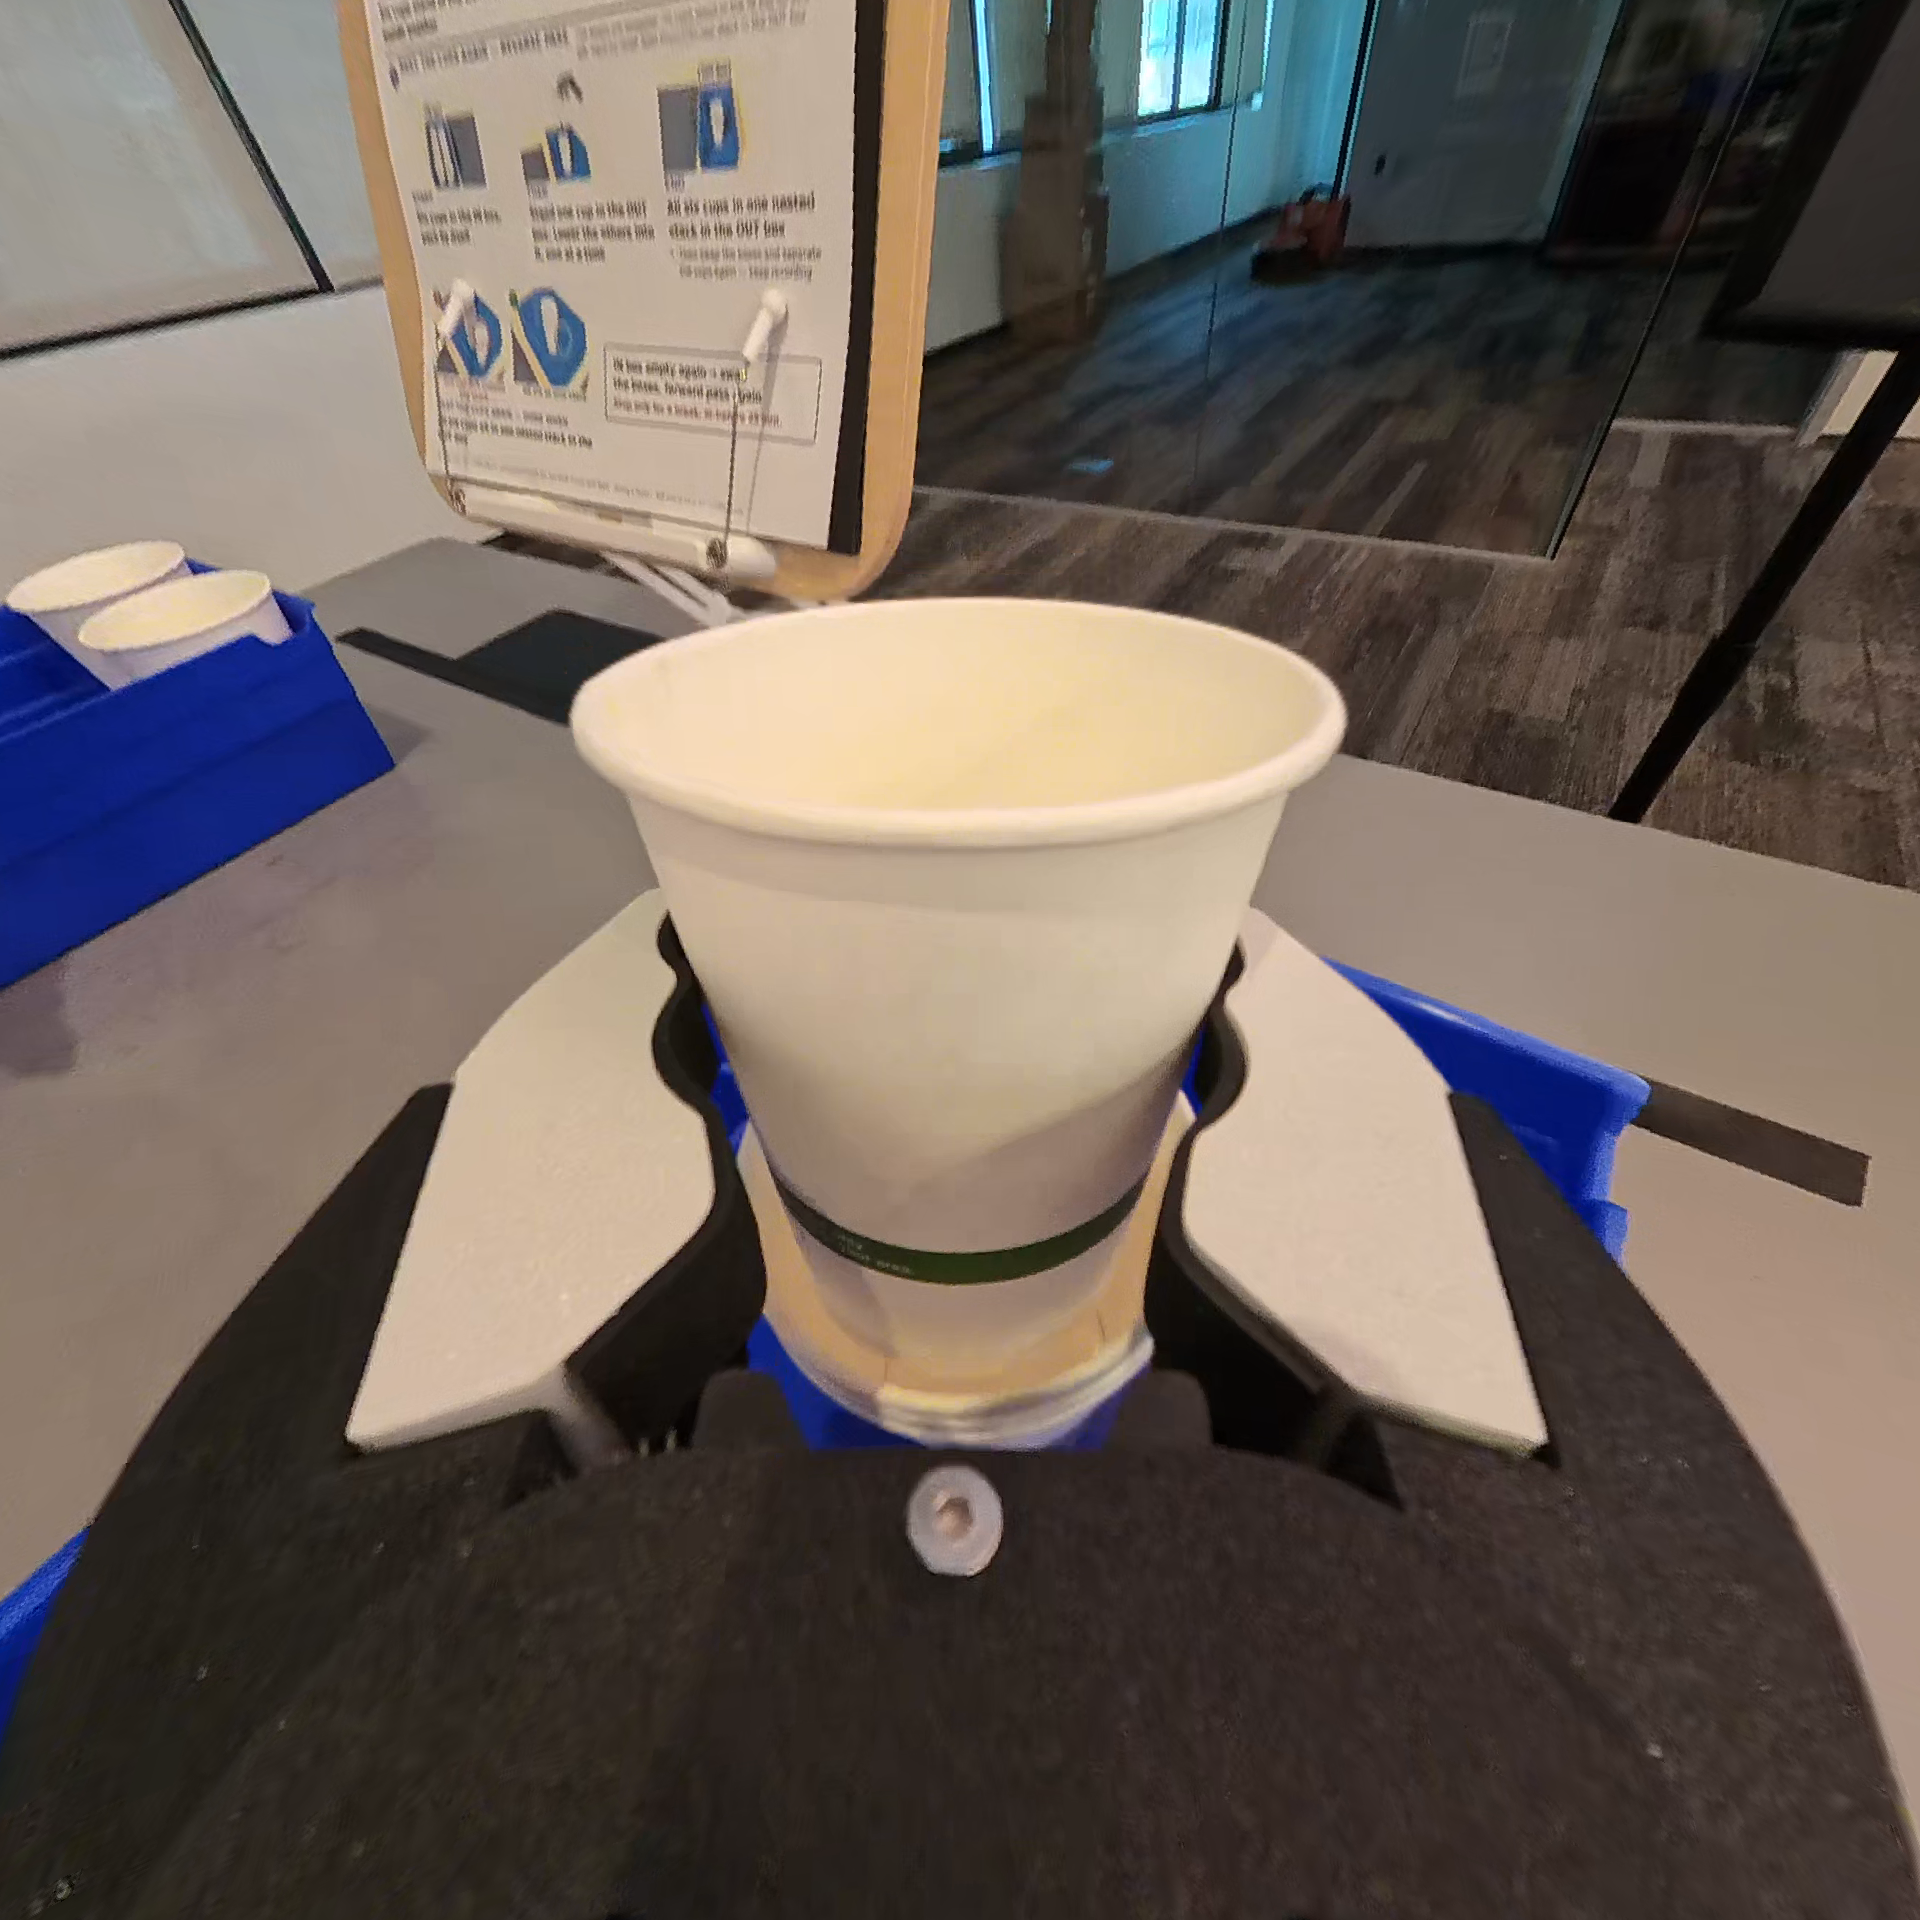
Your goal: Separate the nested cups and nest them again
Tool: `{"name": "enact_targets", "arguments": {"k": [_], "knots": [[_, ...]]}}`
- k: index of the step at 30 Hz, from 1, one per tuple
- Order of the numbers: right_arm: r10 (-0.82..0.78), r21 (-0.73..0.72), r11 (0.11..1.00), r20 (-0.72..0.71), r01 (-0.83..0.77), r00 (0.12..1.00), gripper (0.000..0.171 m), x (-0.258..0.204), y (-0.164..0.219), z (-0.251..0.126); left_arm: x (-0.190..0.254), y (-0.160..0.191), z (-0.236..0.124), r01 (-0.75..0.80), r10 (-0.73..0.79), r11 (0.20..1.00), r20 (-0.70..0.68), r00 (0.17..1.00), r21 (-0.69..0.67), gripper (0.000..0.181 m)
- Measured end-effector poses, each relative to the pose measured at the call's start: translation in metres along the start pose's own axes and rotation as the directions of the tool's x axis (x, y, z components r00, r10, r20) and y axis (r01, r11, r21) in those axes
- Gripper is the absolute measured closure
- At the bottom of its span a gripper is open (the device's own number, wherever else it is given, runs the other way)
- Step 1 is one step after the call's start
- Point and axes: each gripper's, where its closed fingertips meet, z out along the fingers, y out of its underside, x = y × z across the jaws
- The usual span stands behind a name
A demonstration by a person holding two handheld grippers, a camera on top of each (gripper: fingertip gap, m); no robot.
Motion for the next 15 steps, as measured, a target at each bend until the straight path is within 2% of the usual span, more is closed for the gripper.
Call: {"name": "enact_targets", "arguments": {"k": [8,15], "knots": [[-0.052,-0.187,0.981,-0.019,0.047,0.998,0.080,-0.001,0.018,-0.007,0.003,0.002,0.002,-0.008,0.008,1.000,-0.011,1.000,-0.017,0.128],[-0.135,-0.354,0.930,-0.077,0.099,0.988,0.075,0.003,0.032,-0.016,0.003,0.003,0.001,-0.012,0.011,1.000,-0.006,1.000,-0.027,0.128]]}}
